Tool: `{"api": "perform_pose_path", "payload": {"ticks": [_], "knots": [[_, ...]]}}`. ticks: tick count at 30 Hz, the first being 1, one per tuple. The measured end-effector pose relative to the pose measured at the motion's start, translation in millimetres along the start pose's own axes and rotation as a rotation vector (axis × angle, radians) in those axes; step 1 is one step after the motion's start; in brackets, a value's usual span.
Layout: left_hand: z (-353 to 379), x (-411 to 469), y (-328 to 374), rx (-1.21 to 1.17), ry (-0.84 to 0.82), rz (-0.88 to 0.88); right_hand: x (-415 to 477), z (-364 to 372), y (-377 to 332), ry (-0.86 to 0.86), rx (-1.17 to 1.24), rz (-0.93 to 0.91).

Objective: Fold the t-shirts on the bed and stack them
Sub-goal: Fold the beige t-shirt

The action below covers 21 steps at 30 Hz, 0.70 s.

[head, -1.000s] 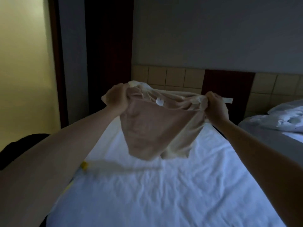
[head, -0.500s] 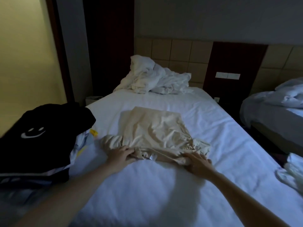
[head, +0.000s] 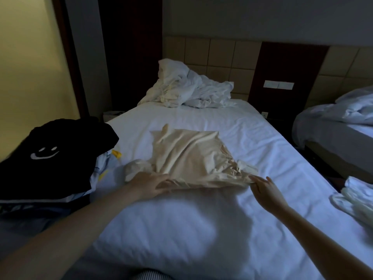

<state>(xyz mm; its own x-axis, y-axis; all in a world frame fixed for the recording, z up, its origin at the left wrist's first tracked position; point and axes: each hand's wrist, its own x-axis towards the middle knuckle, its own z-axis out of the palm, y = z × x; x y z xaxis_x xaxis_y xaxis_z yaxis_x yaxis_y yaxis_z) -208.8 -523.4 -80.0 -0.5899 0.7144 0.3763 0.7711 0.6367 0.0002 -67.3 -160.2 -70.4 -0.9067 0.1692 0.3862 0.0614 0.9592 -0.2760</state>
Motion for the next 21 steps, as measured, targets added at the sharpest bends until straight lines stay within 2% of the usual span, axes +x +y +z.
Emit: {"api": "perform_pose_path", "payload": {"ticks": [2, 3, 7, 9, 13, 16, 18, 19, 21], "knots": [[3.1, -3.2, 4.3, 0.012, -0.202, -0.048, -10.5, 6.5, 2.9, 0.024, -0.038, -0.043], [3.5, -4.3, 9.7, -0.045, -0.231, -0.099, -14.9, 9.4, 2.0, 0.019, -0.058, -0.088], [-0.1, -10.6, 29.4, -0.228, -0.17, -0.193, -20.6, 21.7, -13.3, -0.14, -0.137, -0.203], [1.2, -9.8, 46.8, -0.23, -0.143, -0.212, -18.0, 26.8, -26.4, -0.102, -0.193, -0.255], [12.4, 3.0, 77.4, -0.141, -0.013, -0.278, -5.0, 16.8, -49.5, -0.068, -0.122, -0.002], [2.8, 15.7, 85.0, -0.399, 0.223, -0.363, 11.6, -6.6, -59.8, 0.076, -0.145, 0.034], [-17.8, 22.3, 85.9, -0.467, 0.265, -0.296, 19.7, -27.6, -65.0, 0.058, -0.228, -0.021], [-29.2, 24.6, 84.4, -0.433, 0.22, -0.229, 23.9, -37.9, -65.6, 0.009, -0.292, -0.052], [-46.5, 29.6, 74.4, -0.205, 0.102, -0.019, 30.5, -55.6, -63.0, -0.033, -0.343, -0.092]]}}
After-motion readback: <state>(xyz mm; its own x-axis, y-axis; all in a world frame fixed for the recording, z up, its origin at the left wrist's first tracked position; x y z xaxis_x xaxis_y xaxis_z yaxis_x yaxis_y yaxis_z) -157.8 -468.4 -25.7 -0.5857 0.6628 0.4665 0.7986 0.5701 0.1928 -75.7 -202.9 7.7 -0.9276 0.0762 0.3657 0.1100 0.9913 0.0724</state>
